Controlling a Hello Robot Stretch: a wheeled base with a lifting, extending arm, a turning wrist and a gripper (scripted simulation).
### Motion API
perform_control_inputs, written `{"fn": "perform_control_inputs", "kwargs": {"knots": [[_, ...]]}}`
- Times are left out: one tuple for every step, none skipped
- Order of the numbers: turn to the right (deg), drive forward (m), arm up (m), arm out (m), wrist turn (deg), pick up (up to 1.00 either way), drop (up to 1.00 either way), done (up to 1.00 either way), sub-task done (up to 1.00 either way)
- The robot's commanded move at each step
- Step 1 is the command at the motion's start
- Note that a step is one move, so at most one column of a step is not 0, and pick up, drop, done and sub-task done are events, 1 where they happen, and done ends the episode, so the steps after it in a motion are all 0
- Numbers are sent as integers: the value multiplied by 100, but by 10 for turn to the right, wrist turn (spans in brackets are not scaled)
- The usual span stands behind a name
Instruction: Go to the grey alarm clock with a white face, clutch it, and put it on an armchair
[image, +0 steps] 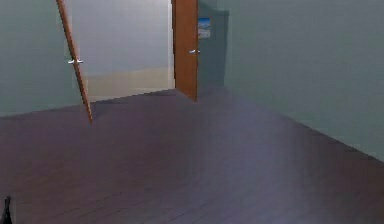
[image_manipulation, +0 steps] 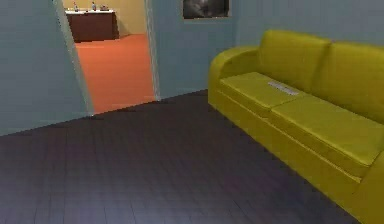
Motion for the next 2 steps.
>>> {"fn": "perform_control_inputs", "kwargs": {"knots": [[0,25,0,0,0,0,0,0,0],[-120,0,0,0,0,0,0,0,0]]}}
